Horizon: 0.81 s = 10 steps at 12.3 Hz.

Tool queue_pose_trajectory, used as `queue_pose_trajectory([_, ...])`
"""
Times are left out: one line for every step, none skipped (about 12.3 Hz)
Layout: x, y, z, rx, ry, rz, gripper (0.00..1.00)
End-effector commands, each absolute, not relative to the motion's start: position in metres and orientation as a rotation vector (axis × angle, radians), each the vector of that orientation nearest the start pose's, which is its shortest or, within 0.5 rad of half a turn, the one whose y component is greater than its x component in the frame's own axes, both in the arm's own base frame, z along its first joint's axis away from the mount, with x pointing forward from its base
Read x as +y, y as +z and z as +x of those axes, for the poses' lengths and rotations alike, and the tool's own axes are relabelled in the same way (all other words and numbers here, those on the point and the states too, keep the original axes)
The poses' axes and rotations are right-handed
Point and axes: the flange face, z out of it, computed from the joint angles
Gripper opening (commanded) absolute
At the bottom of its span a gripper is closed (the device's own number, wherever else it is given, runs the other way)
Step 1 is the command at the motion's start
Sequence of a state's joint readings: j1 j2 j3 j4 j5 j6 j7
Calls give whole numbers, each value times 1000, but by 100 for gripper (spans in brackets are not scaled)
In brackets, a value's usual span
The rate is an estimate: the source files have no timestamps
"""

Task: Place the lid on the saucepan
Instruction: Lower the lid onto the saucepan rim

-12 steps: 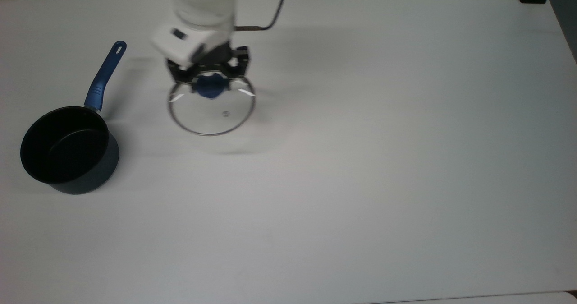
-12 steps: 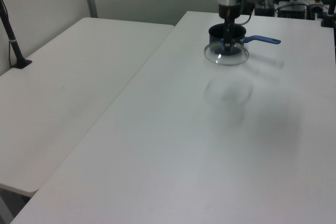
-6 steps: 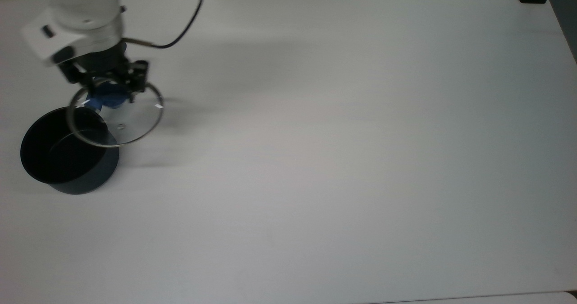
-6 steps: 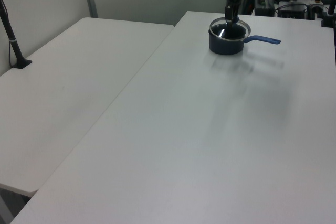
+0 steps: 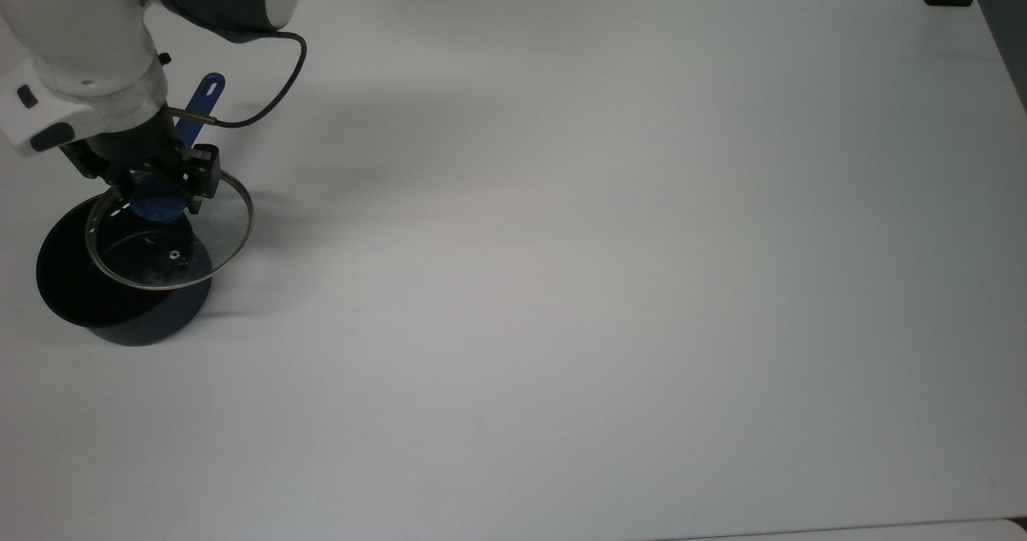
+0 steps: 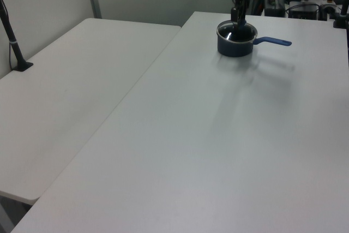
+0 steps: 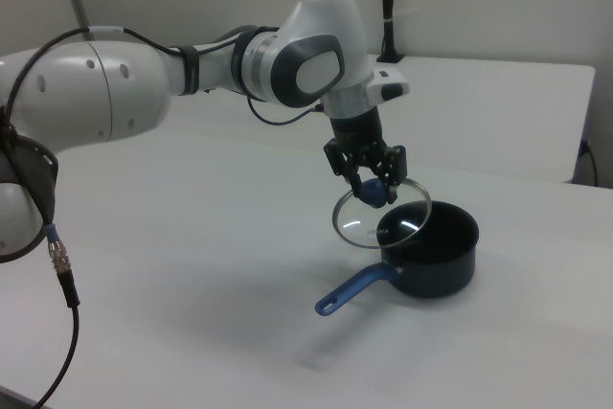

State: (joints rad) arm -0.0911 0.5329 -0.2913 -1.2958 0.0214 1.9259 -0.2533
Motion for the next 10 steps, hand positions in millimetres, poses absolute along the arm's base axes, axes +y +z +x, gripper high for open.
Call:
queue_pose_trajectory([-244, 471, 684, 192, -204, -3271, 53])
queue_pose_trajectory([-249, 470, 685, 212, -234, -3261, 53])
queue_pose_trajectory([-252, 465, 688, 234, -267, -3263, 53])
queue_pose_trajectory([-254, 460, 691, 253, -284, -3266, 53])
queue_pose_trajectory([-255, 454, 694, 259, -294, -3268, 53])
queue_pose_trajectory([-255, 452, 696, 279, -310, -3269, 52])
queue_pose_trajectory([-255, 453, 698, 290, -340, -3270, 52])
queue_pose_trajectory([-258, 448, 699, 300, -345, -3272, 51])
queue_pose_trajectory([-258, 444, 702, 308, -358, -3273, 51])
queue_pose_trajectory([-262, 445, 702, 341, -386, -3271, 51])
